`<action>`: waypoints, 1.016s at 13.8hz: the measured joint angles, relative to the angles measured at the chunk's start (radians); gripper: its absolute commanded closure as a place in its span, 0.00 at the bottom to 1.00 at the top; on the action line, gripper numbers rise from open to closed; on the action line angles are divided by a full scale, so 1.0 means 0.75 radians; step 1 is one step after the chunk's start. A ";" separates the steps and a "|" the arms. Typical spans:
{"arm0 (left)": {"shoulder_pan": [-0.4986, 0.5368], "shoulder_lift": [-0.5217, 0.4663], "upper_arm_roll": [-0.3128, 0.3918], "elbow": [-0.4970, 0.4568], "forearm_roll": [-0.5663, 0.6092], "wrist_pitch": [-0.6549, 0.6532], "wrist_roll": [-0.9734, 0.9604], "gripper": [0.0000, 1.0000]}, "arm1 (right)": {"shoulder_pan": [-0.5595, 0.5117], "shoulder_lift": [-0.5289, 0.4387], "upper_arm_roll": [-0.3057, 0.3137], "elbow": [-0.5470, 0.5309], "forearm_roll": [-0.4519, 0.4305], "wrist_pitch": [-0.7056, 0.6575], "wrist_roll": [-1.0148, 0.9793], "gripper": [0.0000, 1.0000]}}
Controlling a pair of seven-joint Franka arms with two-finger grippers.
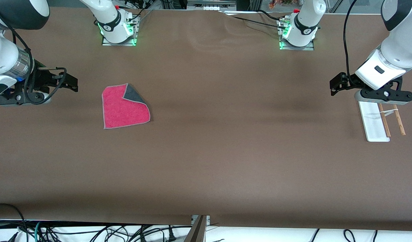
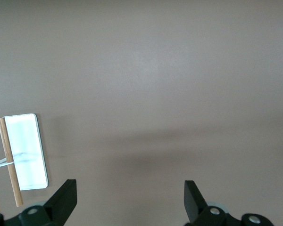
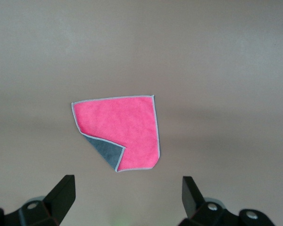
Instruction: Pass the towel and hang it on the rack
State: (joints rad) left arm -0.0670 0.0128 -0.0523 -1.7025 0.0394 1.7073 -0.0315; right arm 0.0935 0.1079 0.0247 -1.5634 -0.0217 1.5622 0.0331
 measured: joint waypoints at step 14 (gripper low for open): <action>0.000 0.000 0.000 0.000 0.000 0.000 0.000 0.00 | 0.025 0.004 0.018 0.004 -0.009 0.002 -0.053 0.00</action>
State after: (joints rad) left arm -0.0670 0.0128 -0.0522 -1.7025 0.0394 1.7073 -0.0315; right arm 0.1120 0.1109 0.0386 -1.5604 -0.0282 1.5640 -0.0063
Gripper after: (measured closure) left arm 0.000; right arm 0.000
